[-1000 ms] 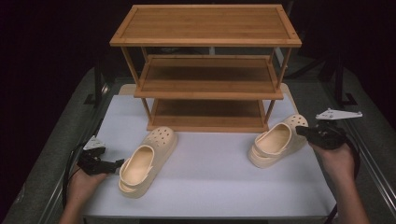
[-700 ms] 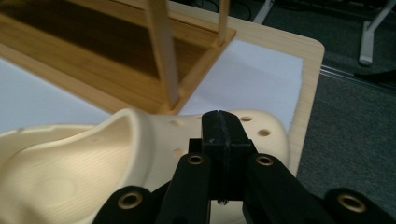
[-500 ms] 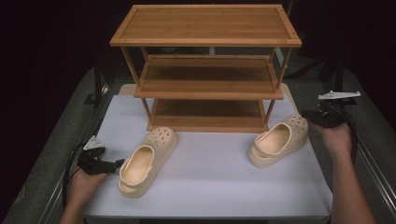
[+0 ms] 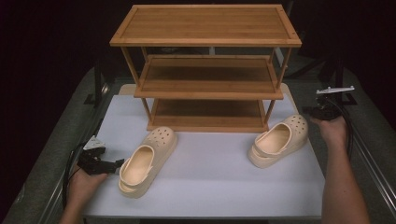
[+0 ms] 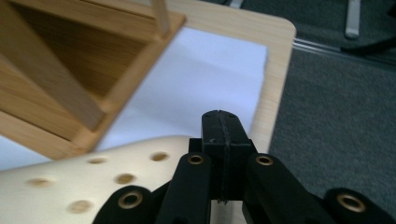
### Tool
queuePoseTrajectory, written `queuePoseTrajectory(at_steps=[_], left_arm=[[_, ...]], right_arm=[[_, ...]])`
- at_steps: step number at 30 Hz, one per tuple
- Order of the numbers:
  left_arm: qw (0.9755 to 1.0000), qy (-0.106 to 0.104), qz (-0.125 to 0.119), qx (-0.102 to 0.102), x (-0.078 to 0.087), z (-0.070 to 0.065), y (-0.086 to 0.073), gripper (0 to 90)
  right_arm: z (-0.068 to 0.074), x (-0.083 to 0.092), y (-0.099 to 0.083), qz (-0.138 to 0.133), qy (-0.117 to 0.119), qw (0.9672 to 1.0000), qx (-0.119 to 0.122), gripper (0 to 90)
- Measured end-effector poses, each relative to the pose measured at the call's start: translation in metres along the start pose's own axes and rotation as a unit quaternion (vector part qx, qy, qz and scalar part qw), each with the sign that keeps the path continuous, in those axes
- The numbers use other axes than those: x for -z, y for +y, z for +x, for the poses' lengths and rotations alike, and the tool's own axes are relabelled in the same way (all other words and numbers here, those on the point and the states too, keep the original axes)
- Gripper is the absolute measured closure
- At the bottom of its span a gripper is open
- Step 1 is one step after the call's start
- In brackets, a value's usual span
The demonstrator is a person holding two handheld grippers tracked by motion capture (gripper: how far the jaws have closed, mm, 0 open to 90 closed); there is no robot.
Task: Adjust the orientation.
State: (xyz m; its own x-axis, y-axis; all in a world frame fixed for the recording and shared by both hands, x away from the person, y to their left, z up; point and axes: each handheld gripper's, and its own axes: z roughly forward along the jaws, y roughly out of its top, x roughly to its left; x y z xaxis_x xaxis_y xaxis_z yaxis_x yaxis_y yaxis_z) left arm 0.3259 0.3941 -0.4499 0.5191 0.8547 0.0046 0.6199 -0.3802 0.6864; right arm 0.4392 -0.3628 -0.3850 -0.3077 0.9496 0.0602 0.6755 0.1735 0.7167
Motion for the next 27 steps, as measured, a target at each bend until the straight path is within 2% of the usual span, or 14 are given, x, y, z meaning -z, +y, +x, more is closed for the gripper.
queuePoseTrajectory(at_steps=[5,10,14,19,27], left_arm=[[1.0,0.0,0.0,0.0,0.0,0.0,0.0,1.2],[1.0,0.0,0.0,0.0,0.0,0.0,0.0,1.2],[1.0,0.0,0.0,0.0,0.0,0.0,0.0,1.2],[1.0,0.0,0.0,0.0,0.0,0.0,0.0,1.2],[1.0,0.0,0.0,0.0,0.0,0.0,0.0,1.2]], right_arm=[[-0.005,-0.008,-0.006,0.015,-0.002,0.9999,-0.004,89.9],[-0.009,-0.011,-0.009,0.014,-0.005,0.9998,-0.017,89.9],[-0.009,-0.015,-0.012,0.024,-0.003,0.9996,-0.014,89.9],[-0.008,-0.015,-0.013,0.024,0.0,0.9996,-0.017,90.0],[0.003,-0.014,-0.014,0.027,0.019,0.9994,0.002,90.0]])
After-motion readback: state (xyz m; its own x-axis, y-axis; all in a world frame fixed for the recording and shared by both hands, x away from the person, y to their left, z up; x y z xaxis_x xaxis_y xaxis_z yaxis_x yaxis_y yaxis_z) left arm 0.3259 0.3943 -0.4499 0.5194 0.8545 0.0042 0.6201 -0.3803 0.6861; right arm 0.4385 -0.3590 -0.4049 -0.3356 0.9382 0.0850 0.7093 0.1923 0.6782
